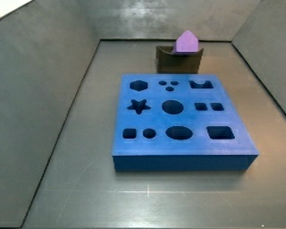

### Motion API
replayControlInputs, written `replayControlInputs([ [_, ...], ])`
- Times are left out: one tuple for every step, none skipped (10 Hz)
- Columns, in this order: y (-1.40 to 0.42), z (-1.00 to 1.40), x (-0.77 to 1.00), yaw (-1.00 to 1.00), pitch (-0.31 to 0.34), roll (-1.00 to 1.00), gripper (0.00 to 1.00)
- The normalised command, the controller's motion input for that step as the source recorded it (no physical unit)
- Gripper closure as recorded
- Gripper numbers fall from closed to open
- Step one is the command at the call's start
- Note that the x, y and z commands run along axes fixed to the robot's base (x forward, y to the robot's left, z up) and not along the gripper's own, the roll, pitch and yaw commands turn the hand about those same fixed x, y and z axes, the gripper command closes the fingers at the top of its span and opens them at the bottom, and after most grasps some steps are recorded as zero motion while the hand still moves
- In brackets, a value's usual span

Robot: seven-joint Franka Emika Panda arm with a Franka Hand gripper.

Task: Pick up the 3 prong object. Move up. Place the 3 prong object on the fixture. Regrasp the 3 prong object. Move to above the board. Insert the 3 prong object.
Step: Regrasp the 3 prong object.

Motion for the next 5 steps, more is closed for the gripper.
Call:
replayControlInputs([
  [-0.02,0.01,0.0,0.05,0.011,1.0,0.0],
  [-0.02,0.01,0.0,0.05,0.014,1.0,0.0],
  [-0.02,0.01,0.0,0.05,0.019,1.0,0.0],
  [-0.02,0.0,0.02,0.06,0.027,1.0,0.0],
  [-0.02,0.0,0.03,0.06,0.033,1.0,0.0],
])
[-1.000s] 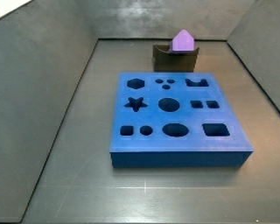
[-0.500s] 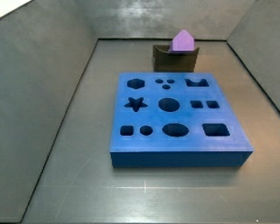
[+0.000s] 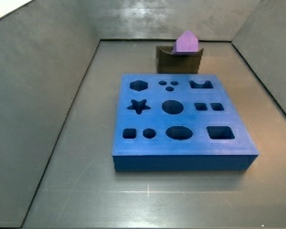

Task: Pick up the 3 prong object. Move up. Place the 3 prong object on the fixture. Regrasp the 3 prong object. Move to above the board. Insert the 3 prong object.
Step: Regrasp the 3 prong object.

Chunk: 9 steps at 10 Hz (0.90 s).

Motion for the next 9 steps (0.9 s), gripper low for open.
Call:
replayControlInputs([
  [-0.03,-0.01,0.04,0.06,0.039,1.0,0.0],
  [-0.03,0.0,0.06,0.06,0.056,1.0,0.0],
  [-0.03,-0.01,0.07,0.07,0.065,1.0,0.0],
  [-0.04,0.0,0.09,0.08,0.086,1.0,0.0],
  [-0.04,0.0,0.09,0.08,0.103,1.0,0.0],
  [-0.04,-0.01,0.1,0.1,0.127,1.0,0.0],
  [-0.05,-0.01,0.1,0.11,0.141,1.0,0.0],
  [-0.05,-0.01,0.11,0.15,0.169,1.0,0.0],
  [-0.05,-0.01,0.11,0.19,0.193,1.0,0.0],
])
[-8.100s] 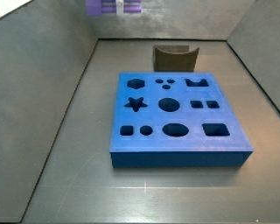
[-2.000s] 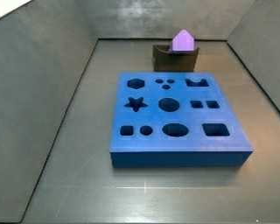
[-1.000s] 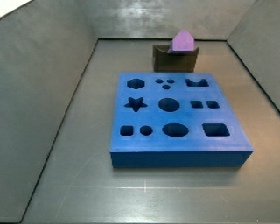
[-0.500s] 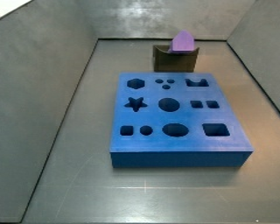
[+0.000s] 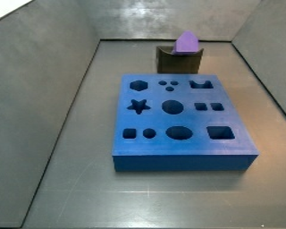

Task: Pick up the 3 prong object. Move up. Place the 3 prong object on the fixture. Regrasp the 3 prong object. Move to above the board. Insert the 3 prong object.
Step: Regrasp the 3 prong object.

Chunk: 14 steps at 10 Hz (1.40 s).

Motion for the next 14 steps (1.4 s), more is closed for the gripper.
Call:
replayControlInputs([
  [-0.05,-0.01,0.11,0.2,0.173,0.76,0.0],
  [-0.05,-0.01,0.11,0.21,0.153,0.64,0.0],
  [-0.05,-0.01,0.11,0.22,0.106,0.35,0.0],
  [-0.04,0.0,0.11,0.23,0.087,0.27,0.0],
  [-0.04,0.0,0.09,0.21,0.037,0.19,0.0],
  [-0.05,-0.01,0.08,0.2,0.012,0.17,0.0],
  [0.04,-1.0,0.03,0.12,-0.072,0.11,0.0],
  [0.04,-1.0,0.03,0.09,-0.079,0.1,0.0],
  [0.04,-1.0,0.04,0.06,-0.116,0.09,0.0],
  [0.04,-1.0,0.04,0.03,-0.13,0.07,0.0],
  [0.04,-1.0,0.04,0.0,-0.132,0.06,0.0],
  [0.03,-1.0,0.04,-0.02,-0.133,0.05,0.0],
  [0.03,-1.0,0.04,-0.03,-0.126,0.06,0.0],
  [0.03,-1.0,0.04,-0.05,-0.114,0.05,0.0],
])
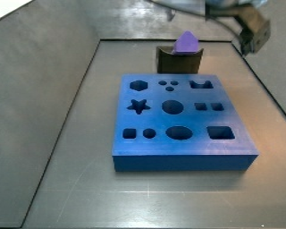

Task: Pick up the 3 prong object. Move up. Place the 3 prong object on the fixture. Regrasp the 3 prong object. Move to above the board. Insert the 3 prong object.
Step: Regrasp the 3 prong object, then move to above the board.

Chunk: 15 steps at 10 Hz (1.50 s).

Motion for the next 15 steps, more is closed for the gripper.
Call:
replayControlInputs([
  [0.03,-1.0,0.04,-0.06,-0.101,0.05,0.0],
  [0.03,-1.0,0.05,-0.07,-0.079,0.05,0.0],
  [0.03,-1.0,0.05,-0.07,-0.072,0.05,0.0],
  [0.03,-1.0,0.06,-0.06,-0.049,0.05,0.0],
  [0.02,-0.9,0.06,-0.05,-0.027,0.05,0.0],
  [0.01,-0.74,0.06,-0.04,-0.013,0.05,0.0],
  [0.01,-0.58,0.07,-0.03,0.004,0.05,0.0],
  [0.0,-0.44,0.07,-0.01,0.014,0.06,0.0],
  [-0.01,-0.26,0.07,0.0,0.023,0.07,0.0],
  [-0.01,-0.25,0.05,-0.01,0.027,0.07,0.0],
  [0.0,-0.25,0.05,-0.01,0.028,0.07,0.0],
  [0.0,-0.25,0.05,-0.01,0.028,0.07,0.0],
  [0.0,0.0,0.0,0.0,0.0,0.0,1.0],
  [-0.14,1.0,0.23,0.0,0.133,-0.01,1.0],
  [-0.14,1.0,0.23,0.0,0.137,-0.01,1.0],
])
